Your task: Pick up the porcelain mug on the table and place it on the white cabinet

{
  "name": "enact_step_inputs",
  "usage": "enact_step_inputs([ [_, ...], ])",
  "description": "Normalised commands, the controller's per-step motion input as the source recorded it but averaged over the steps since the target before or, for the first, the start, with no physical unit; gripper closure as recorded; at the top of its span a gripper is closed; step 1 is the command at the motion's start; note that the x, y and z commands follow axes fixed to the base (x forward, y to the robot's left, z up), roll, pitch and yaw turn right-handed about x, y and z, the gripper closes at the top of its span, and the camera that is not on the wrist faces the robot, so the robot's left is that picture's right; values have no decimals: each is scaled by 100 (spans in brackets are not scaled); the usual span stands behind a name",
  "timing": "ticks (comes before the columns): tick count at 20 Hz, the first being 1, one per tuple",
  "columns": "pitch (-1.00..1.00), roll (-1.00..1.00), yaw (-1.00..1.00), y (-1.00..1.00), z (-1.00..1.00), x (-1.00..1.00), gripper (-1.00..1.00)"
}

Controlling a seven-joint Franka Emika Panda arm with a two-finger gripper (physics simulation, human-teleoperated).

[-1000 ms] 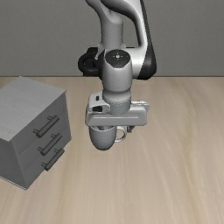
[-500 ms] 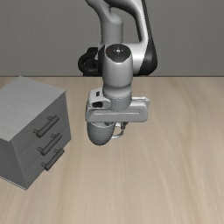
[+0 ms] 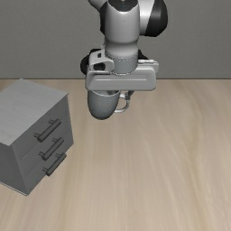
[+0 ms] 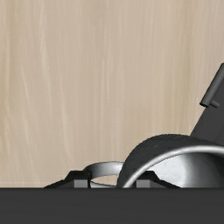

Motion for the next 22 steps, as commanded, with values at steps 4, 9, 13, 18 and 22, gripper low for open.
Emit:
enact_step_inputs([
  [4,0,0,0,0,100,0,100],
  [9,0,0,0,0,100,0,100],
  [13,0,0,0,0,100,0,100],
  [18,0,0,0,-40,60,0,100],
  [22,0,0,0,-100,0,0,100],
])
